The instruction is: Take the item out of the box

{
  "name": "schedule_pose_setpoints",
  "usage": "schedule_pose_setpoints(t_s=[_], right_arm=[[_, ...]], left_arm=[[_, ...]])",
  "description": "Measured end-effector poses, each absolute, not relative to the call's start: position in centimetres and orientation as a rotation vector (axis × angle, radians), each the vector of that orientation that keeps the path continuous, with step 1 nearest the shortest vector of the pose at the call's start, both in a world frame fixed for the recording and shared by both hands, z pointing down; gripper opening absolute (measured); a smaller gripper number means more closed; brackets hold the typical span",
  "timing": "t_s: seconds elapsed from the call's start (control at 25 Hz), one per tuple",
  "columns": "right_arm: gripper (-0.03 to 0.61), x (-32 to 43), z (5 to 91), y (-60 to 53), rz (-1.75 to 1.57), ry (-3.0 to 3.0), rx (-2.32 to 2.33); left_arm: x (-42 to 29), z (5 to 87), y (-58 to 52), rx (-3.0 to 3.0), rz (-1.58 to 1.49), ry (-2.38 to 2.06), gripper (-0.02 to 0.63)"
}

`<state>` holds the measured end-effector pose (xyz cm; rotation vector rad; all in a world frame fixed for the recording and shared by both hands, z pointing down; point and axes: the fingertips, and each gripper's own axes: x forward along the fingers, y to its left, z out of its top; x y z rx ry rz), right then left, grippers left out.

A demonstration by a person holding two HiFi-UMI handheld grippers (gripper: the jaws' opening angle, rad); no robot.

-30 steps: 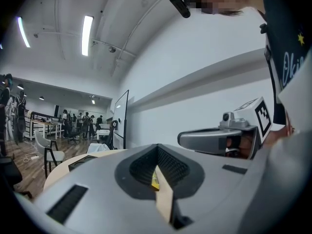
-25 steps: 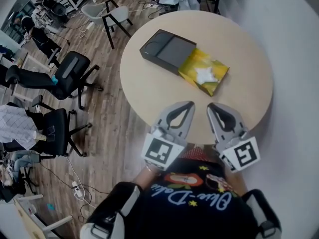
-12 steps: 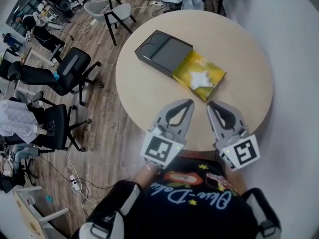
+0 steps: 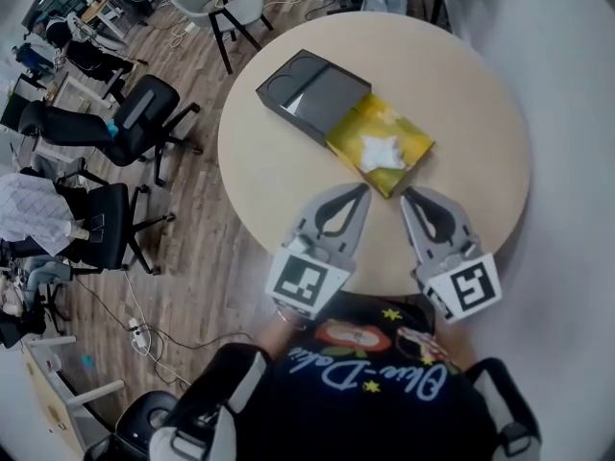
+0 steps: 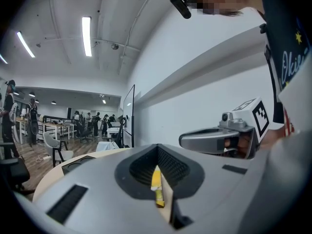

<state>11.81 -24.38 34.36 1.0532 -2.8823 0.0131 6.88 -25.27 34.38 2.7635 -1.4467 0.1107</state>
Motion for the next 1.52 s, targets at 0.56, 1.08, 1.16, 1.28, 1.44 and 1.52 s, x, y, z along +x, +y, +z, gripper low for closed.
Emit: schedule_pose_setpoints(t_s=[0.56,1.08,1.16,1.28,1.44,1.52], right_arm=[[0.014,11.5,37.9,-29.4,0.066,-2.774,1.009],[0.028,10.5,42.3,-33.3,-0.012,-2.550,0.923],[0.028,10.4,43.1,-33.7,-0.021,-2.520,0.899],[0.039,10.3,44.4,-34.3,-0.017,-2.475,0.872],[0.046,10.1,46.0,-34.8,-0.033,-2.405,0.834],[0.046,10.0,47.1,-35.2,-0.057,-2.369,0.806]], left_arm=[[5.3,35.8,-29.6,2.754,0.197,-1.460,-0.012],[3.3,37.9,-32.4,2.712,0.213,-1.458,-0.012],[3.1,38.2,-32.7,2.704,0.223,-1.458,-0.012],[3.0,38.7,-33.2,2.691,0.223,-1.451,-0.012],[2.4,39.3,-33.7,2.661,0.209,-1.454,-0.012],[2.2,39.7,-34.0,2.652,0.211,-1.453,-0.012]])
